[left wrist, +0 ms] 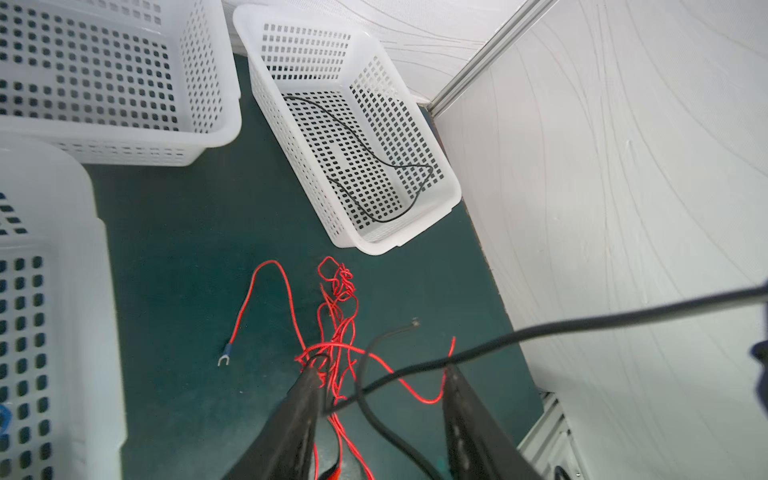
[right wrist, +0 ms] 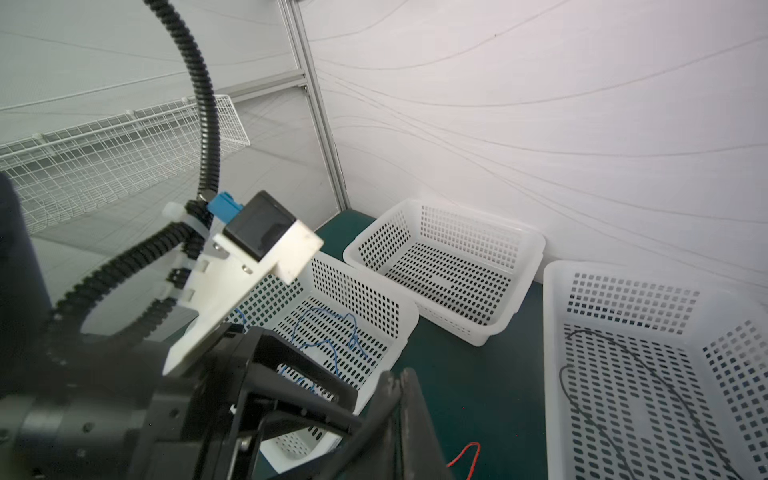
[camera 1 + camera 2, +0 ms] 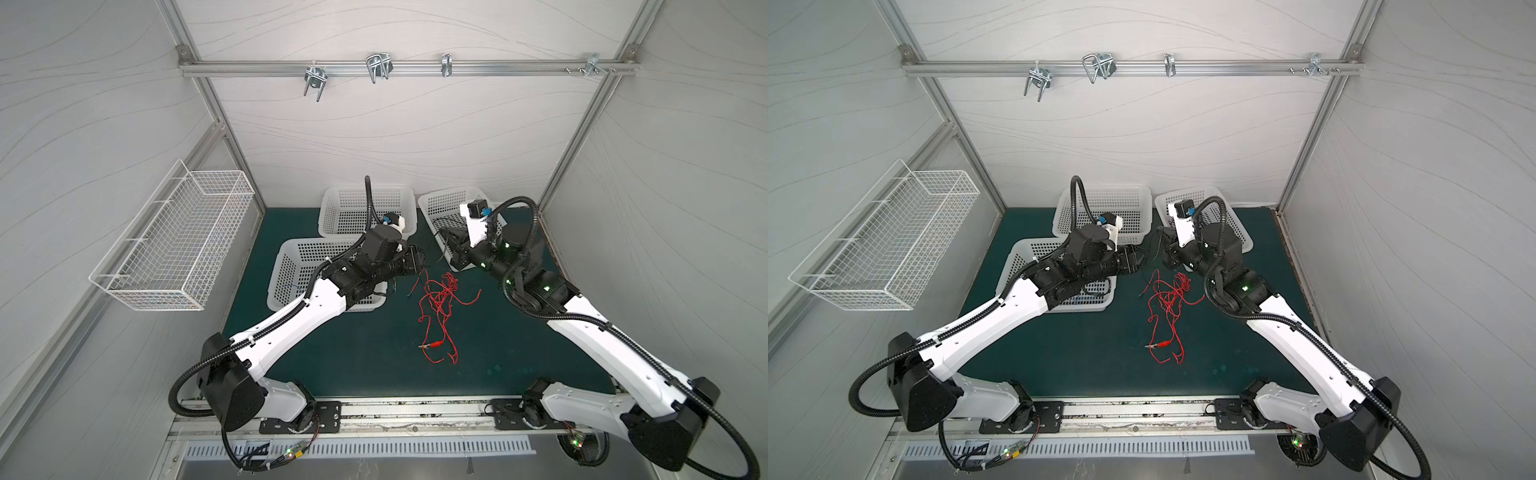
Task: Untangle the cables
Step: 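Carry the black wire up over the farthest basket with the right gripper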
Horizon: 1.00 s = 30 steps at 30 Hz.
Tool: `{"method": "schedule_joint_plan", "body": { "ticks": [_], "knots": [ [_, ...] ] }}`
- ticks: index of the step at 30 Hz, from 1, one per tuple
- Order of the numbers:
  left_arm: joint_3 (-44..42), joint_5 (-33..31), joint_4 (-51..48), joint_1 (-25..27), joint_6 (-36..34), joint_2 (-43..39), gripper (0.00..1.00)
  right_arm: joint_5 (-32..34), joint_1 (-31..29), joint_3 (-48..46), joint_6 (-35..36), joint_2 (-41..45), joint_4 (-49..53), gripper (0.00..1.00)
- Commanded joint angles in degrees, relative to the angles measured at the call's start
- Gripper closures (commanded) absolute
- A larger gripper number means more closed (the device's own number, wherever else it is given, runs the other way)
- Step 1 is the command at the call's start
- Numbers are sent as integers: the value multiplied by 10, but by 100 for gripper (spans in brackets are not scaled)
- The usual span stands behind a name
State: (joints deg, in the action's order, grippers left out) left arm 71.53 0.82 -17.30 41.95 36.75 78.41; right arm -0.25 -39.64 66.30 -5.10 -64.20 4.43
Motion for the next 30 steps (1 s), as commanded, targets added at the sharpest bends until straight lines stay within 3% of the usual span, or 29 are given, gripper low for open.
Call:
{"method": "schedule_joint_plan", "body": {
  "ticks": [1,7,15,30],
  "knots": [
    [-6,-15,9,-2,-2,-27,39,21,6,29,23,-6,13,100],
    [-33,-33,1,-3,-2,-61,27,41,29,78,29,-34,31,100],
    [-58,-70,-29,-2,-3,-103,24,49,90,150,24,-68,49,100],
    [-88,-88,-47,-3,10,-121,24,43,201,236,32,-182,-17,100]
  ]
}}
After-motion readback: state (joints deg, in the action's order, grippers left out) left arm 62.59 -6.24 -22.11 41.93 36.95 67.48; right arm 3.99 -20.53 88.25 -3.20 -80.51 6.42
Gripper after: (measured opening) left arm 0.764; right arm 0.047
